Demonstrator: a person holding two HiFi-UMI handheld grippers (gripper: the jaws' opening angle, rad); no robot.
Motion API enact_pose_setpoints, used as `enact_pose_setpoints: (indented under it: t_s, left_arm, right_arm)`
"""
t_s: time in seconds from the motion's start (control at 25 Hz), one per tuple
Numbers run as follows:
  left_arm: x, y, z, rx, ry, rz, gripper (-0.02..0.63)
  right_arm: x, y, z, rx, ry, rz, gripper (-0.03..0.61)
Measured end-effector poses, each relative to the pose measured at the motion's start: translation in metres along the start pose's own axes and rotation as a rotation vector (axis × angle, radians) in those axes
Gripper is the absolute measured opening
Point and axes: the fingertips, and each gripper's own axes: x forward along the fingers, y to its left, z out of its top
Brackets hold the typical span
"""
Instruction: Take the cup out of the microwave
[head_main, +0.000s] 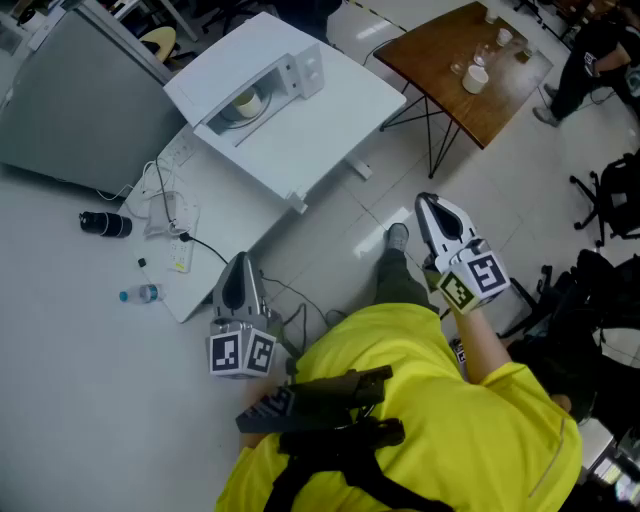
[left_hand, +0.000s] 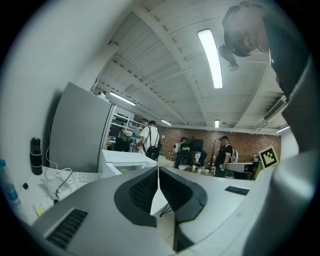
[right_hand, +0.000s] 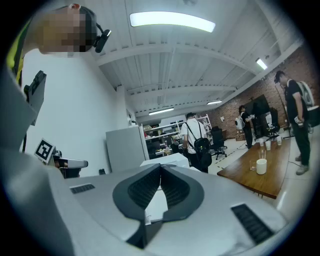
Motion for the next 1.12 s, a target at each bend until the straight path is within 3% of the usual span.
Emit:
enact_pose_setpoints:
  t_s: [0.2, 0.52, 0.8, 0.88, 0.96, 1.08, 1.12]
  left_arm:
    - [0.097, -0.020, -0.004, -0.008, 0.012, 0.051, 0.005]
    - [0.228, -0.041, 0.003, -0.074, 0.000, 0.270, 0.006]
    - [0.279, -0.052, -0.003, -0.094, 0.010, 0.352, 0.016]
    - [0.298, -0.047, -0.006, -0.055, 0.001, 0.357, 0.100]
    - [0.314, -0.037, -0.016, -0.027, 0.004, 0.380, 0.110]
    - [0.349, -0.025, -0.045, -0.082, 0.029, 0.371, 0.222]
    - [0.364, -0.023, -0.054, -0.094, 0.035, 0.358, 0.311]
  right_arm:
    - [0.078, -0.080, 0.024, -0.010, -0.001, 0.079, 0.006]
    - [0.222, -0.180, 0.056, -0.024, 0.112, 0.347, 0.006]
    - [0.295, -0.190, 0.041, -0.029, 0.213, 0.500, 0.006]
    - [0.305, -0.183, 0.039, -0.028, 0.230, 0.509, 0.006]
    - [0.303, -0.174, 0.038, -0.025, 0.245, 0.521, 0.006]
    - [0.298, -0.172, 0.034, -0.053, 0.276, 0.540, 0.006]
    - [0.300, -0.176, 0.033, -0.062, 0.284, 0.535, 0.006]
